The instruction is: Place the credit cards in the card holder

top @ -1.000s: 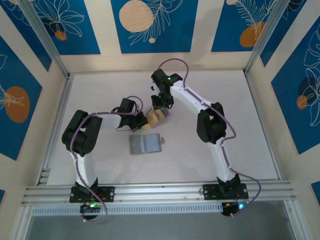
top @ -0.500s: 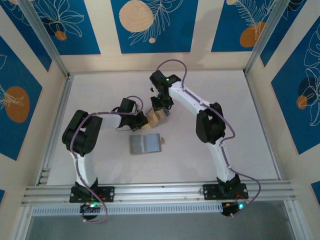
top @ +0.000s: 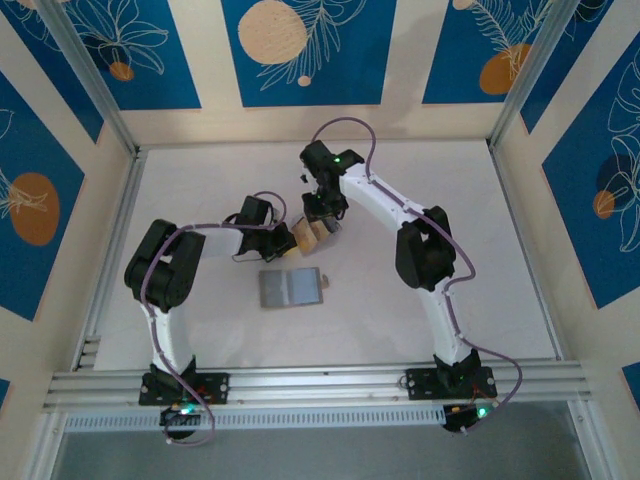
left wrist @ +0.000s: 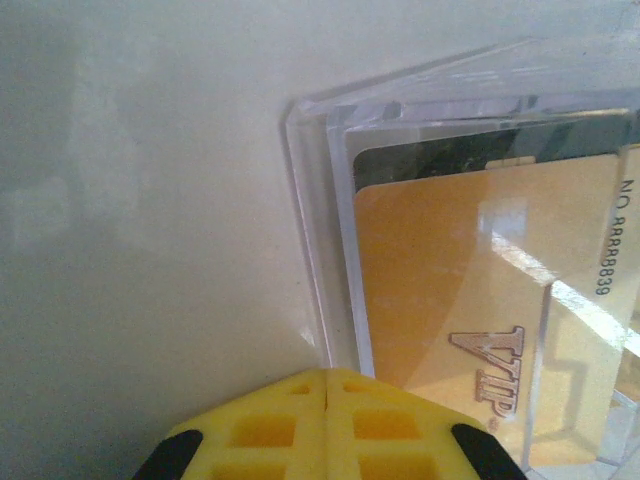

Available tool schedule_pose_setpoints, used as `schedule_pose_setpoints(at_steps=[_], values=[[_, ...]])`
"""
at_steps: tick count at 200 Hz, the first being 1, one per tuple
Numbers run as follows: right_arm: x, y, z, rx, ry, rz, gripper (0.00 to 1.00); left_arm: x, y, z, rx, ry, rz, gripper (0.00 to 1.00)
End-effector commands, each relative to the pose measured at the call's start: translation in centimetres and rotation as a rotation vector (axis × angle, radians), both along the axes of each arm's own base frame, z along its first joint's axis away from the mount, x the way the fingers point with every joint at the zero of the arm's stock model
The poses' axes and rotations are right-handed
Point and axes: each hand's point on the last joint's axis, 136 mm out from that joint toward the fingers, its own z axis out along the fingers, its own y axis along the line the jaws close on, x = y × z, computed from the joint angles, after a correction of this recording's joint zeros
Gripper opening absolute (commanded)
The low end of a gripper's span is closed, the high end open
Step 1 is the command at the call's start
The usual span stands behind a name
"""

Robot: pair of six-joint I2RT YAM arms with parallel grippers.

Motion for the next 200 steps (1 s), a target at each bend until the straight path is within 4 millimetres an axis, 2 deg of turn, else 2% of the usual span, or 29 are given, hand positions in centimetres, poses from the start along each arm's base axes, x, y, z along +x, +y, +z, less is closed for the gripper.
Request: schedule_pose_setpoints(at_steps=[1,30,76,114,200], values=[[0.3,-0.8,2.0,-0.059,-0.074,-0.002,0.36,0.9,-0.8,-1.3,0.022,-0.021,0.001,0.05],[0.9,-1.5,0.7,-0.126,-0.072,-0.014,0.37,1.0,-0.9,-1.1,0.021,-0.026,0.000,0.05],[1.2,-1.1,-0.9,-0.143,-0.051,-0.003,0.36,0.9,-0.9,-1.1,0.024,-0.023,0.000,0.05],[1.2,-0.6,-1.4,-0.128,-0.035,0.007,0.35,0.9,-0.8,-1.1,0.025,-0.023,0.001,0.05],[1.1,-0.7,-2.8,-0.145,-0.009,0.015,0.21,0.9,-0.9,-1.1,0.024,-0.024,0.000,0.05]])
